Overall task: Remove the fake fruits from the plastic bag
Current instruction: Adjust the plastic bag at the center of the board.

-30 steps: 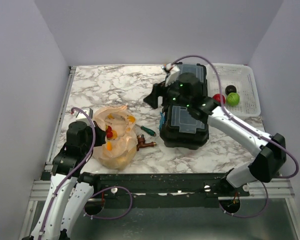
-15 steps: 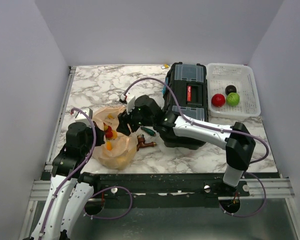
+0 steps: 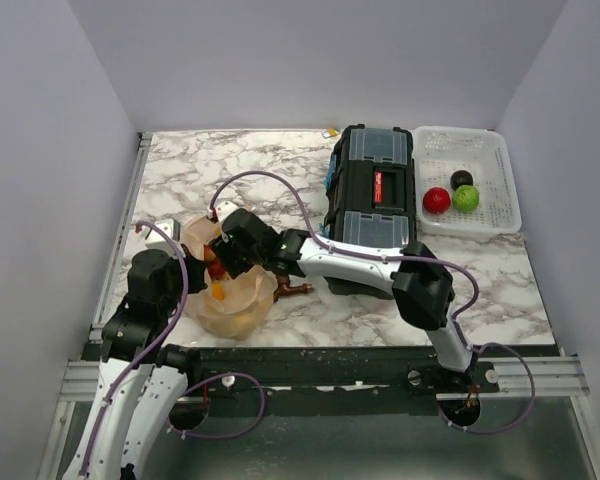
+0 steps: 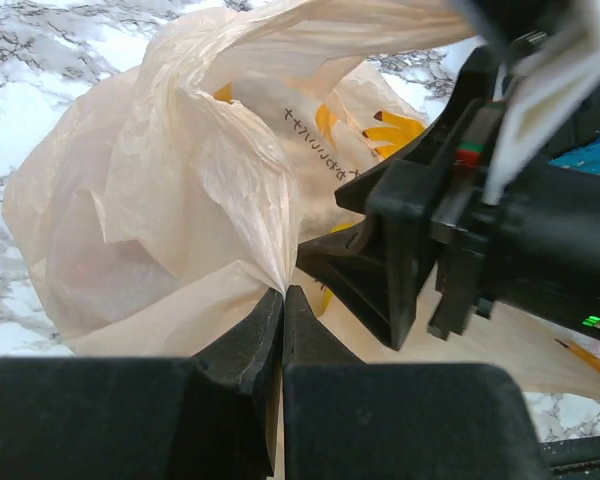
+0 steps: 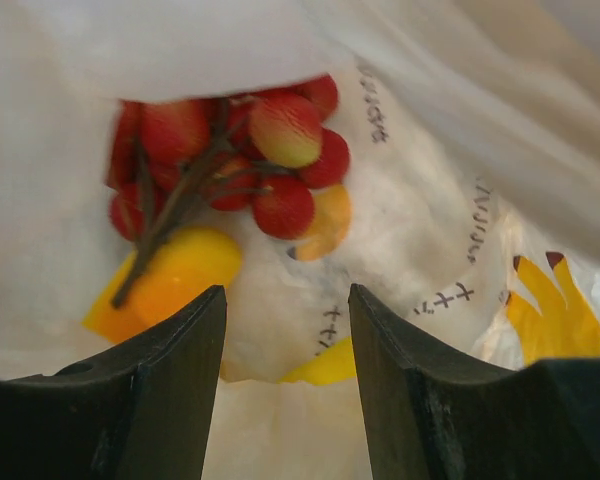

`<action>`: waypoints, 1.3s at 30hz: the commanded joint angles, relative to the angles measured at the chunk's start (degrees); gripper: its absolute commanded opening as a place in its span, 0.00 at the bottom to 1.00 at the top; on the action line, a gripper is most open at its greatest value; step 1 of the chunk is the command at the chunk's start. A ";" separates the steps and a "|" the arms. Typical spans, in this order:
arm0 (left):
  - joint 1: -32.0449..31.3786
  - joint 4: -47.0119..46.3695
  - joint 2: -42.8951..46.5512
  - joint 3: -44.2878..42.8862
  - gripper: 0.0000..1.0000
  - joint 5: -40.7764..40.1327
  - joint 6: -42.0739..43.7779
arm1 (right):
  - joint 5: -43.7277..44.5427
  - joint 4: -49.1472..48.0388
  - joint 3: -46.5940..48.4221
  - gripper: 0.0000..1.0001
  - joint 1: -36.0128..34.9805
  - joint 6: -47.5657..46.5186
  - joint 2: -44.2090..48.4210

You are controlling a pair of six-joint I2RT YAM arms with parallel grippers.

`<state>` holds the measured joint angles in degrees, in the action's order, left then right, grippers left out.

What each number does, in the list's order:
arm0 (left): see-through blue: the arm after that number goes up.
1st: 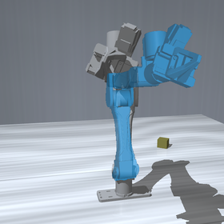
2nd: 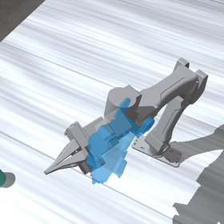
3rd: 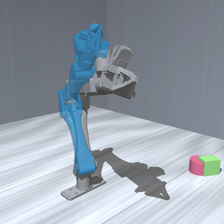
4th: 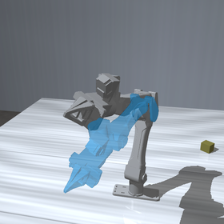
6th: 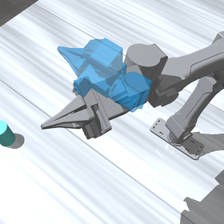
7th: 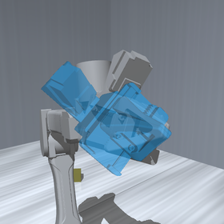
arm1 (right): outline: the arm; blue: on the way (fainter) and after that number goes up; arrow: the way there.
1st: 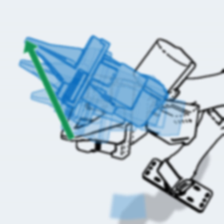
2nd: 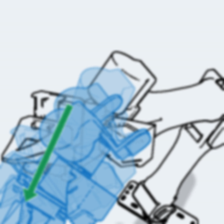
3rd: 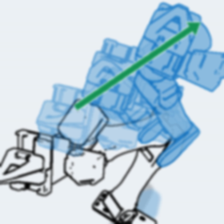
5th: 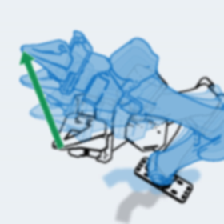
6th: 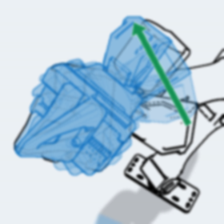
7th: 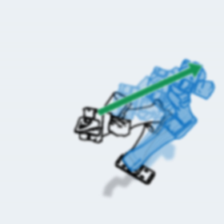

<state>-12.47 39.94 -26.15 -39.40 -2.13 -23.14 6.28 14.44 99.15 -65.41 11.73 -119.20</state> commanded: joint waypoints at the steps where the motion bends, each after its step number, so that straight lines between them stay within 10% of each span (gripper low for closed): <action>1: -0.12 -0.31 0.42 0.46 0.00 -1.56 0.37 | 5.92 7.56 2.94 0.55 0.24 0.48 -3.34; 22: -0.10 -0.93 -6.85 0.02 0.00 1.71 0.72 | 12.53 9.28 -15.67 1.00 -7.16 -0.11 13.49; 31: -0.10 -0.67 -6.25 0.02 0.00 1.16 0.44 | -9.97 -9.78 -27.51 0.99 -7.25 -1.72 16.74; 39: -0.10 -1.15 -7.82 0.20 0.00 2.02 0.19 | 9.40 -21.21 -32.68 0.82 -13.09 -2.35 9.96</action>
<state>-12.47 39.72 -32.67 -39.38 -1.48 -23.14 3.60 3.11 69.47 -74.26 9.50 -105.82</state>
